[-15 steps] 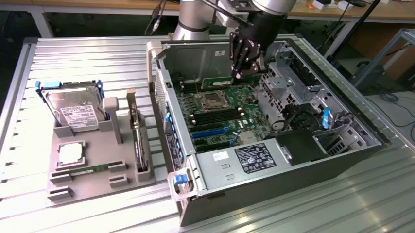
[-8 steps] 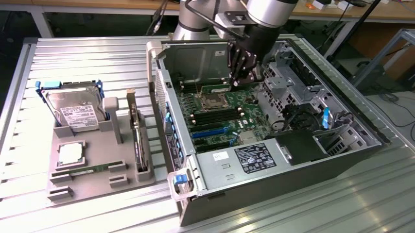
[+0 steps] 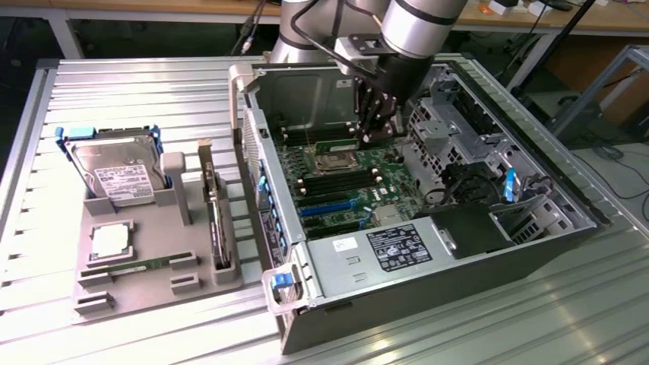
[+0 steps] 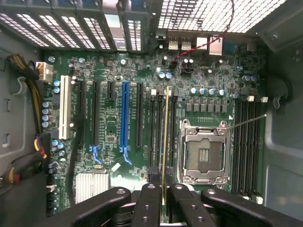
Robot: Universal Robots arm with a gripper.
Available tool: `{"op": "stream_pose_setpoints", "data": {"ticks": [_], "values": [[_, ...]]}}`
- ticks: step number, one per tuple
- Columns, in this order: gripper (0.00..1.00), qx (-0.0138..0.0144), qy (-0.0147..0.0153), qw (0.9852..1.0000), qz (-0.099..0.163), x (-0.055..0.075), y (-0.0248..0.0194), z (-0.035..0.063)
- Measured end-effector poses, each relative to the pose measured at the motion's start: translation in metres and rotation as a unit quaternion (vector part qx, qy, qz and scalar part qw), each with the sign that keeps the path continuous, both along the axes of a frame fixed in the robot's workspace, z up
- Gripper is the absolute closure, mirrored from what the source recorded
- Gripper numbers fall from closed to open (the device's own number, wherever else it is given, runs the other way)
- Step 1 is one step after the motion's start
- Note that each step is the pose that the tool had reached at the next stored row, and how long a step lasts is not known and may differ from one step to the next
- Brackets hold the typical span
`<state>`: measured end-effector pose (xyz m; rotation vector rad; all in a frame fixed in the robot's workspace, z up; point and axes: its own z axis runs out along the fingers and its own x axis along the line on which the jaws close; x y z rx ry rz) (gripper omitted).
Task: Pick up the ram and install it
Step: 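Insert the ram into the slot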
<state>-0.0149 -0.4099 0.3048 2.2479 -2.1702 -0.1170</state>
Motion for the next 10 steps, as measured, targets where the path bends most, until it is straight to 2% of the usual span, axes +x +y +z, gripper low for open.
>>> {"op": "stream_pose_setpoints", "data": {"ticks": [2,10], "values": [[0.86,-0.0002,0.0,1.0,0.0,0.0,0.0014,-0.0066],[0.86,-0.0009,0.0,1.0,0.0,0.0,0.0017,-0.0255]]}}
